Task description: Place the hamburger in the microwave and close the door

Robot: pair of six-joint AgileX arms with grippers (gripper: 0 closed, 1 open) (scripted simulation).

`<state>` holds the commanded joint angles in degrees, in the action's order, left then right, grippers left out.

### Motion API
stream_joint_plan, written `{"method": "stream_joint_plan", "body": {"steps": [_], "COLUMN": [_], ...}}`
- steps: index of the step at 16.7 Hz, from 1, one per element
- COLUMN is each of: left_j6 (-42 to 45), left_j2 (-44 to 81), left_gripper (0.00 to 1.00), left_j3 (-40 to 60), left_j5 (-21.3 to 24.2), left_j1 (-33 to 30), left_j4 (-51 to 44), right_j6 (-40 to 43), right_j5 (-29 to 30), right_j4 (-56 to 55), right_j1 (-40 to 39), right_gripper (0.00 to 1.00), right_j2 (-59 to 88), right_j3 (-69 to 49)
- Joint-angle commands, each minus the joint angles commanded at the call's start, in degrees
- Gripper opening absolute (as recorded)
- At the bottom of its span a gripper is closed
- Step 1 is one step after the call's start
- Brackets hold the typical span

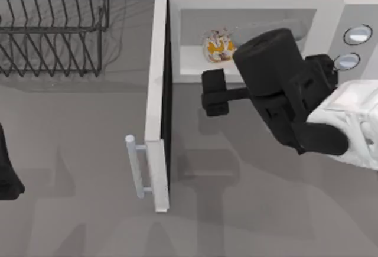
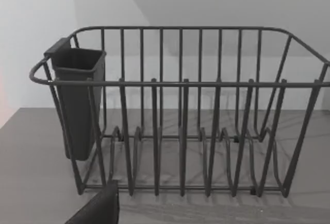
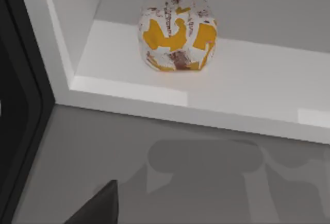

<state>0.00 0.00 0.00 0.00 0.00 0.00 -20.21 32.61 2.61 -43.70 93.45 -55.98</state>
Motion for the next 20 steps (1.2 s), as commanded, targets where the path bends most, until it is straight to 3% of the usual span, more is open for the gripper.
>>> {"method": "stream_joint_plan", "body": {"steps": [5,16,20], "left_j6": [0.0,0.0,0.0], "left_j2": [0.0,0.0,0.0], "left_gripper": [1.00,1.00,1.00], "left_j3": [0.0,0.0,0.0], "left_j5": [0.0,0.0,0.0], "left_j1": [0.0,0.0,0.0], "left_j4": [0.0,0.0,0.0], "right_j6": [3.8,16.1,19.1], "right_j5": [-5.9,-26.9,-31.8], "right_j4": [-0.5,-2.0,-2.4], "right_j1": [8.7,32.6,40.2], "right_gripper": [1.00,1.00,1.00], "right_j2": [-18.5,-75.9,-89.3], "right_j3": [10.8,43.7,52.9]}}
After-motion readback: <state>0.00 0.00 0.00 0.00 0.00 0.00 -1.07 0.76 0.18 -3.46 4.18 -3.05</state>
